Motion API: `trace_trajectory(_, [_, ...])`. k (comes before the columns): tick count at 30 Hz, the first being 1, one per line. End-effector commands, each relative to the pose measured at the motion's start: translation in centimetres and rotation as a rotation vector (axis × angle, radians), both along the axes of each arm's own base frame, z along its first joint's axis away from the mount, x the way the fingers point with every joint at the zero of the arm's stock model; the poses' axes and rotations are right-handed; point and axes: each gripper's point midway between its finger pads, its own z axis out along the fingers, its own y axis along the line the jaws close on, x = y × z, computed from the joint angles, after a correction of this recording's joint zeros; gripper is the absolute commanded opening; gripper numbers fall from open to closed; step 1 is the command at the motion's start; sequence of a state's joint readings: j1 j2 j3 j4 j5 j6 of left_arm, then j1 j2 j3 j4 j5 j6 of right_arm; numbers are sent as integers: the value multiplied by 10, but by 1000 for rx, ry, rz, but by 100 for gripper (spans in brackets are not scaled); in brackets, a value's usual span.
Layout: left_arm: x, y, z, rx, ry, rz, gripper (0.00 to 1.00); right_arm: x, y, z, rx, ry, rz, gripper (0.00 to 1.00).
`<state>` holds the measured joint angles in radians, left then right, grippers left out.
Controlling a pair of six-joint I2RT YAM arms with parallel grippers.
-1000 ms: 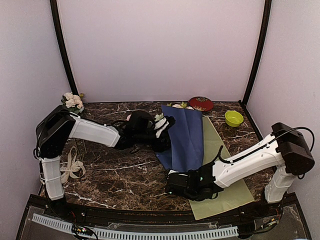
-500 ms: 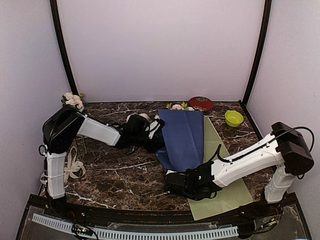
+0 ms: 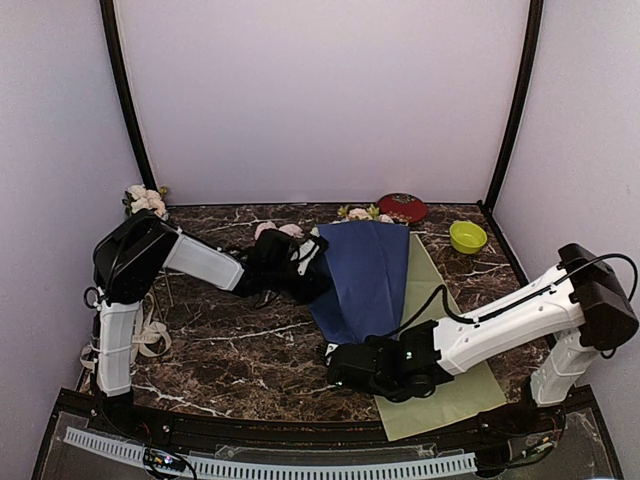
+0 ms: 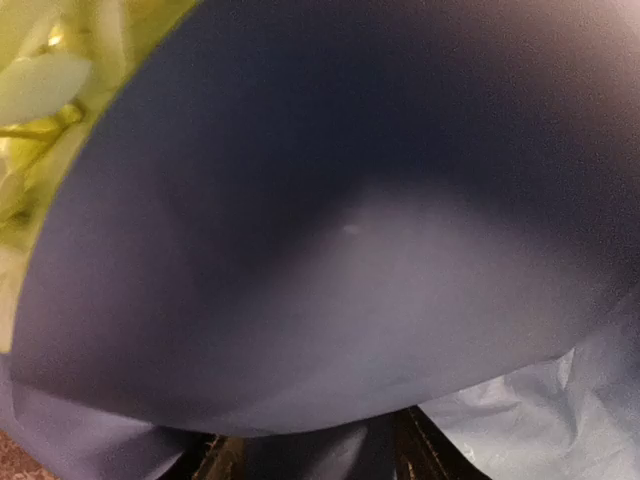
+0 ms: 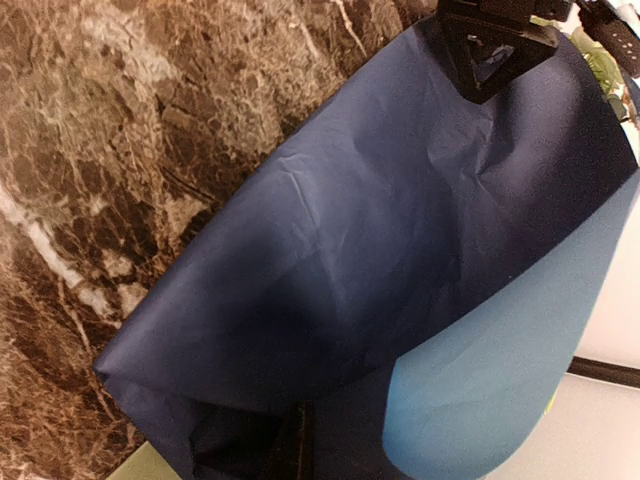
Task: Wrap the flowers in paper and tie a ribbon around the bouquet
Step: Fold the two-thirds-folded wrapping paper at the center of the board.
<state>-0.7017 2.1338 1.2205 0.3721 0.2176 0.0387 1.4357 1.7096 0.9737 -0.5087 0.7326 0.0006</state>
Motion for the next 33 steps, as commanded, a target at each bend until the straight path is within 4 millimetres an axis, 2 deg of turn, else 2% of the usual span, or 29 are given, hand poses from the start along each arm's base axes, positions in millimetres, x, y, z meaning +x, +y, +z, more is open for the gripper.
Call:
trace_trajectory(1, [3,10,6,-136,40,12,52,-8,15,15,79,9,64,0])
trace_trajectory(4, [-1,9,28,-297,44,-9,54,-10,15,7,77,24,83,0])
trace_trajectory(6, [-6,6,35,-382,79,-27,55,-11,16,1,60,26,101,0])
trace_trajectory(12, [-7,3,24,-378,132,-21,55,-5,25,-1,22,-20,142,0])
trace_trajectory(16, [-8,2,29,-391,135,-33,55,-13,37,-11,-17,20,236,0])
trace_trajectory(18, [-10,0,42,-412,120,-51,55,-17,39,-19,-40,51,255,0])
trace_trajectory(21, [-12,4,73,-438,47,-67,55,-25,34,-36,-83,108,263,0])
trace_trajectory(23, [-12,9,94,-432,6,-51,55,-26,29,-45,-115,126,259,0])
trace_trajectory(26, [5,33,114,-394,-9,16,56,-27,27,-51,-135,132,253,0])
trace_trajectory(29, [8,51,116,-346,16,73,56,-25,27,-52,-145,127,248,0])
trace_trajectory(33, [12,88,111,-260,14,234,57,-24,25,-54,-155,125,244,0])
